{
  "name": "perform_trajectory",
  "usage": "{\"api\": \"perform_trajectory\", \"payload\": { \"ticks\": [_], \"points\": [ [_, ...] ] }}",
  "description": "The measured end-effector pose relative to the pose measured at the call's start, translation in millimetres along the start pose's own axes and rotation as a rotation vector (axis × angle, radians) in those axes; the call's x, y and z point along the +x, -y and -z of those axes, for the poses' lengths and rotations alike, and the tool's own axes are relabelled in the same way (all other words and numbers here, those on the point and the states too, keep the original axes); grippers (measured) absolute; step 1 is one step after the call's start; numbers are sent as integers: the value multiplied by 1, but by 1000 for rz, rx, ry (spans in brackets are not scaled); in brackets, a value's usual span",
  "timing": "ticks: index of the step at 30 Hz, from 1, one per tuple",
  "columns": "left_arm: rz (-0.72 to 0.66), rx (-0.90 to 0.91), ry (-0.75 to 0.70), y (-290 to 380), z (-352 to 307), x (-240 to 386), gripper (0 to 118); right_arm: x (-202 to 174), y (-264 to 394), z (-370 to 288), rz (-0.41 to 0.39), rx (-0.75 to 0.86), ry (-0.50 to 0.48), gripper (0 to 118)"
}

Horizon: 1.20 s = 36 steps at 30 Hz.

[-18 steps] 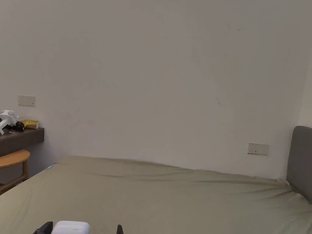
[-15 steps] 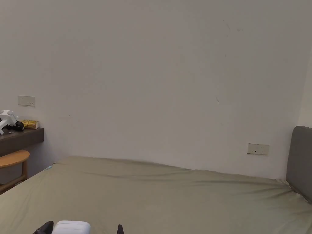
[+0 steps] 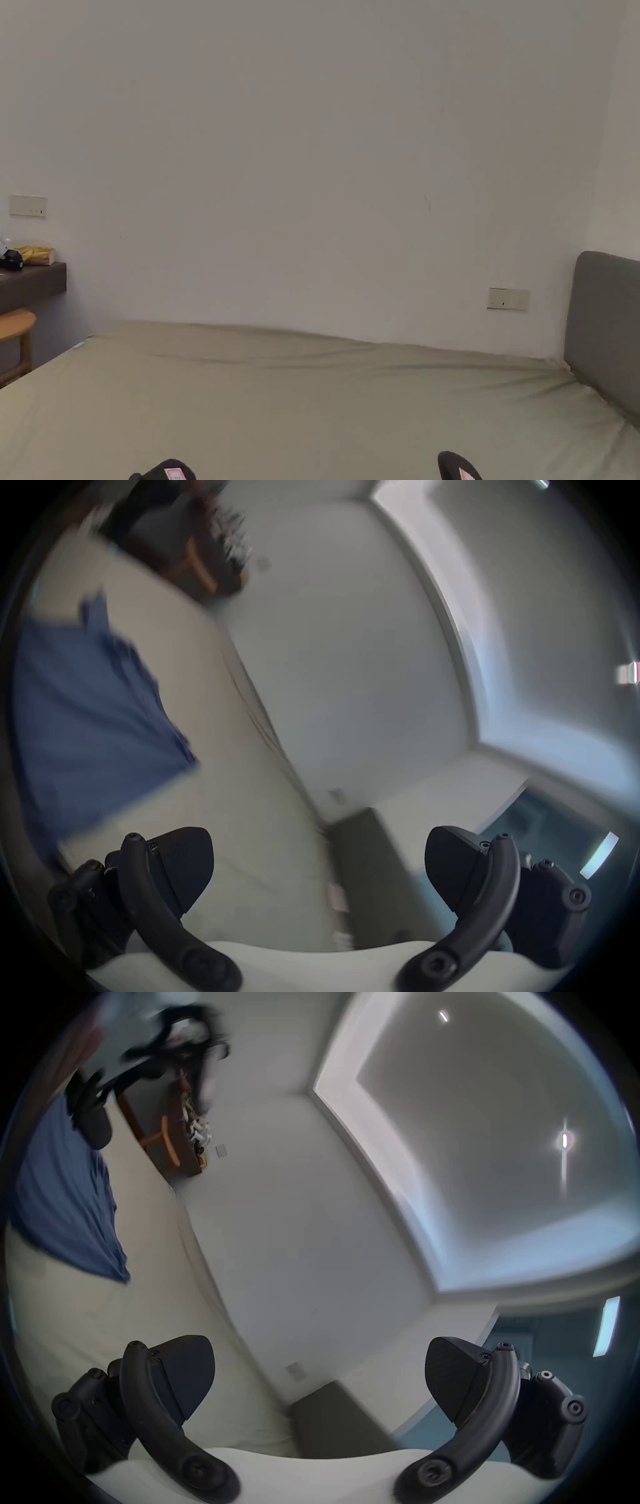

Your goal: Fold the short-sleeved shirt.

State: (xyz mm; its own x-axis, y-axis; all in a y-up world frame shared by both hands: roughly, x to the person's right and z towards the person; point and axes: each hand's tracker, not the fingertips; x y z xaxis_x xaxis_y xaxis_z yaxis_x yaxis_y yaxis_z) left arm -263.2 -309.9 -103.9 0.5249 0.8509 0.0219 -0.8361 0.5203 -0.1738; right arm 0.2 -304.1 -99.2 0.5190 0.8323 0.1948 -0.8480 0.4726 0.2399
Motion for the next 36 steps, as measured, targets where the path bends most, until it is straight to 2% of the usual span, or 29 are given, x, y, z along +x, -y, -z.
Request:
{"api": "perform_trajectory", "payload": {
  "ticks": [1,2,3,4,6,8,9,10,11,12,13,14,15,16,17,21,26,31,36],
  "points": [
    [141,39,-51,0,-4,11,118,7,-1,2,62,-33,22,118],
    [300,83,-102,0,-7,24,118,30,-9,1,148,-55,31,118],
    [471,151,-159,0,-9,40,118,48,-6,4,294,-65,22,118],
    [609,217,-220,5,-10,56,118,66,-9,2,477,-77,-18,118],
    [889,370,-334,15,-11,80,118,98,22,14,991,-102,-181,118],
    [1075,428,-354,27,-7,94,118,106,57,21,1520,-52,-322,118],
    [1143,396,-321,31,-6,98,118,102,70,30,1629,-122,-370,118],
    [1157,366,-281,35,-6,100,118,99,71,37,1548,-280,-350,118],
    [1120,325,-266,40,-5,100,118,94,68,42,1370,-441,-286,118],
    [1092,312,-268,39,-5,99,118,85,70,42,1252,-427,-224,118],
    [1060,289,-264,40,-4,99,118,75,68,35,1223,-343,-199,118],
    [1028,271,-261,41,-3,97,118,74,72,29,1237,-274,-230,118],
    [1005,261,-262,41,-3,95,118,76,73,26,1247,-269,-266,118],
    [1001,257,-264,39,-3,93,118,77,72,25,1253,-283,-262,118],
    [997,254,-269,38,-1,90,118,78,67,18,1240,-273,-250,118],
    [1006,244,-301,35,1,88,118,84,54,10,1088,-176,-226,118],
    [969,229,-260,31,-1,88,118,80,40,5,1022,-133,-218,118],
    [1014,230,-272,34,0,90,118,75,37,3,1010,-119,-235,118],
    [998,209,-293,35,-2,92,118,74,33,2,918,-113,-116,118]
  ]
}}
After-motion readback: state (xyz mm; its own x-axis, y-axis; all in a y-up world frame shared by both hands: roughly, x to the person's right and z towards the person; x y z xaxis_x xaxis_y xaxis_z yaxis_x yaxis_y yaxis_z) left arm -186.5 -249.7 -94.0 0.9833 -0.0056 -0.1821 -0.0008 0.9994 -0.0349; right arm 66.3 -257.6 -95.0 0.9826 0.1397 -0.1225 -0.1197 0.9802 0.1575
